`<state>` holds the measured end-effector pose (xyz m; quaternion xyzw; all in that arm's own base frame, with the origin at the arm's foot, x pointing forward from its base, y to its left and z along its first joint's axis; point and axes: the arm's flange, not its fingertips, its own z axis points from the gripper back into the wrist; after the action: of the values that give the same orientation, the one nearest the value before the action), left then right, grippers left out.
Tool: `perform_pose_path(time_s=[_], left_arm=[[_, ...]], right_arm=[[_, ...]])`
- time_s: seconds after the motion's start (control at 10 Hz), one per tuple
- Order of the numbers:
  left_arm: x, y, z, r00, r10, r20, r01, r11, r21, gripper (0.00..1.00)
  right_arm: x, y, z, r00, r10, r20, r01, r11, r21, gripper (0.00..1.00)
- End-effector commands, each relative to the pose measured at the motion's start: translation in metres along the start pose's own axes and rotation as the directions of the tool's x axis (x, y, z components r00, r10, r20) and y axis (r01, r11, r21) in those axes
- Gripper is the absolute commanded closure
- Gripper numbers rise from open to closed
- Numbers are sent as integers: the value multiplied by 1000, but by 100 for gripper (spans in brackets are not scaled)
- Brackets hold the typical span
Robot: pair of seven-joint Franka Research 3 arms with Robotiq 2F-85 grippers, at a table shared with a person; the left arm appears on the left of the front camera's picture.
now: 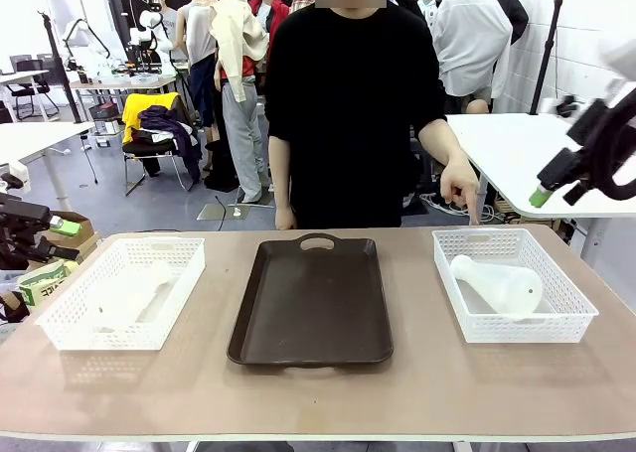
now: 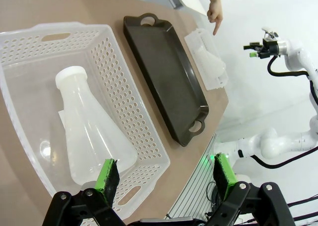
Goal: Prepare the laboratory tools.
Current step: Pick up the Big flask that the person points to.
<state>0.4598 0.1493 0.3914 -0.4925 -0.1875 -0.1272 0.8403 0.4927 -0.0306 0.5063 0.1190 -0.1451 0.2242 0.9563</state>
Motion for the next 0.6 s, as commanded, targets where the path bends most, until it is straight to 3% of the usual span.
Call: perform_pose_path(time_s=[0.0,0.3,0.5], left_arm=[[-1,0,2,1000,-2,-4,2,1000,4,0],[-1,0,2,1000,-2,-4,2,1000,4,0],[-1,0,2,1000,-2,-4,2,1000,4,0]], right_arm=[[31,5,-38,989,87,-121,-106,981,-163,0],[64,24,-94,961,181,-208,-233,938,-257,0],[68,39,-129,947,214,-237,-272,931,-243,0]])
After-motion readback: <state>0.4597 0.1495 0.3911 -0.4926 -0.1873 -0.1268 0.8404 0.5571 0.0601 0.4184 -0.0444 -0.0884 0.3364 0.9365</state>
